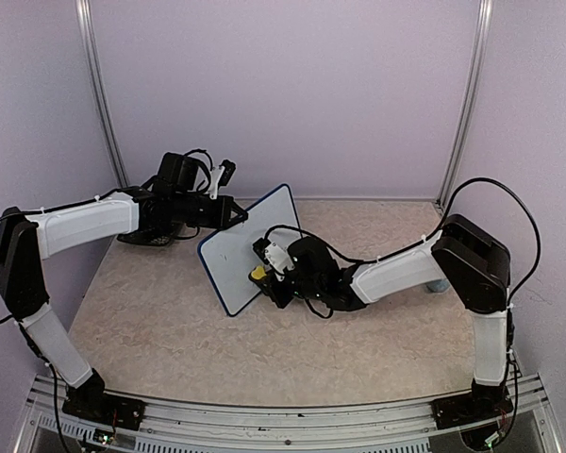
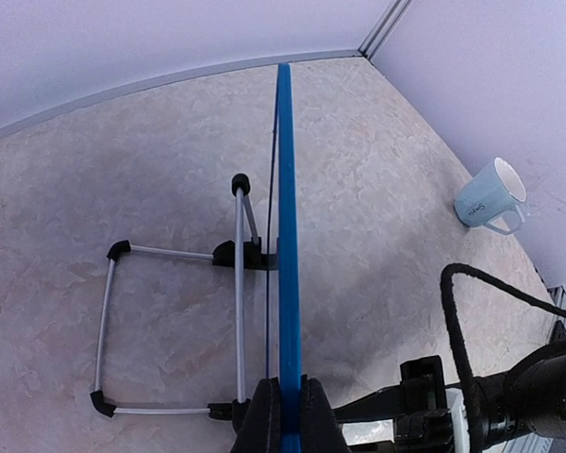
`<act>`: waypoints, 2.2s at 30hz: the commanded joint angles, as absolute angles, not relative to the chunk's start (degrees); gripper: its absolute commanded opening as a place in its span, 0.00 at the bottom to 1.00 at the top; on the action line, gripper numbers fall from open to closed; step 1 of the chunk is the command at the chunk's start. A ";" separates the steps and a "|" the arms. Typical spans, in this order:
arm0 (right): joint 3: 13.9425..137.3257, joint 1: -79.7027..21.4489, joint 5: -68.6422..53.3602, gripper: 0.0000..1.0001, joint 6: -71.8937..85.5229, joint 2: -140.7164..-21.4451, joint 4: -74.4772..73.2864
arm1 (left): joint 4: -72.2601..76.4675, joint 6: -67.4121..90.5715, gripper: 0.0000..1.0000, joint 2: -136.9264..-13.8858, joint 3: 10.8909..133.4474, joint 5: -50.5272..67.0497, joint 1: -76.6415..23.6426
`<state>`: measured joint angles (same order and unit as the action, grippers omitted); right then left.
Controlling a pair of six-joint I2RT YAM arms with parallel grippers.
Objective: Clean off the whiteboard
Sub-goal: Erase the whiteboard at the center of the board.
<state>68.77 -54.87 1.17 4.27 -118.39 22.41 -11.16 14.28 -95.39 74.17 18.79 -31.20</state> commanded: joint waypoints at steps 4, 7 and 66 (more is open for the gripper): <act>66.16 -54.34 -1.64 0.00 7.65 -122.42 22.59 | -17.70 15.31 0.00 -96.77 73.47 22.47 -32.61; 66.08 -54.37 -2.41 0.00 7.99 -123.16 22.35 | -17.72 15.32 0.00 -96.83 73.43 22.43 -32.62; 70.44 -58.83 3.52 0.00 1.32 -118.10 20.23 | -17.73 15.31 0.00 -96.54 73.32 22.15 -32.83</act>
